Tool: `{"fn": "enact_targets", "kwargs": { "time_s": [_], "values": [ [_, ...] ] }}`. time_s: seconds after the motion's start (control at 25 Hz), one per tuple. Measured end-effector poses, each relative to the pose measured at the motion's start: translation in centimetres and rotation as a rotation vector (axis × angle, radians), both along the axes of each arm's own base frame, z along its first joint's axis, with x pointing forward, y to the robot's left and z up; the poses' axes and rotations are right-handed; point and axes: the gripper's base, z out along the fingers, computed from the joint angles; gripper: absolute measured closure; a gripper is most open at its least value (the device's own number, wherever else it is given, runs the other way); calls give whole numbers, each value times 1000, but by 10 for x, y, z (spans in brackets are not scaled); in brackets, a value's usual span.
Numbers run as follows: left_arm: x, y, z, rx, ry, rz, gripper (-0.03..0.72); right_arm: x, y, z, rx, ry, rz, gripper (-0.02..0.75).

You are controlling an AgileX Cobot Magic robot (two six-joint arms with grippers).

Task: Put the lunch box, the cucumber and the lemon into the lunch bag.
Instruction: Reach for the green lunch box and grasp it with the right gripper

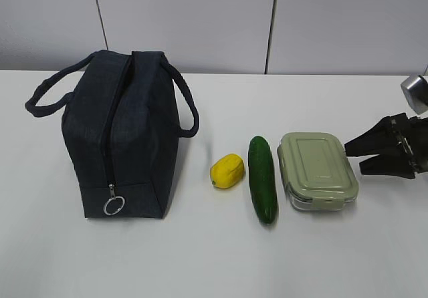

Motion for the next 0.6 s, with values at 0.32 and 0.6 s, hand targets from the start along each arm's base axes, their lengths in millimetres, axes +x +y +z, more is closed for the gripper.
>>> {"fn": "enact_targets", "kwargs": {
  "time_s": [0.32,0.6],
  "values": [
    [0,0,0,-1,0,-1,450,7,11,-24,17,12,51,151],
    [0,0,0,-1,0,-1,450,19,11,-36,29,13,52,150]
  ]
}}
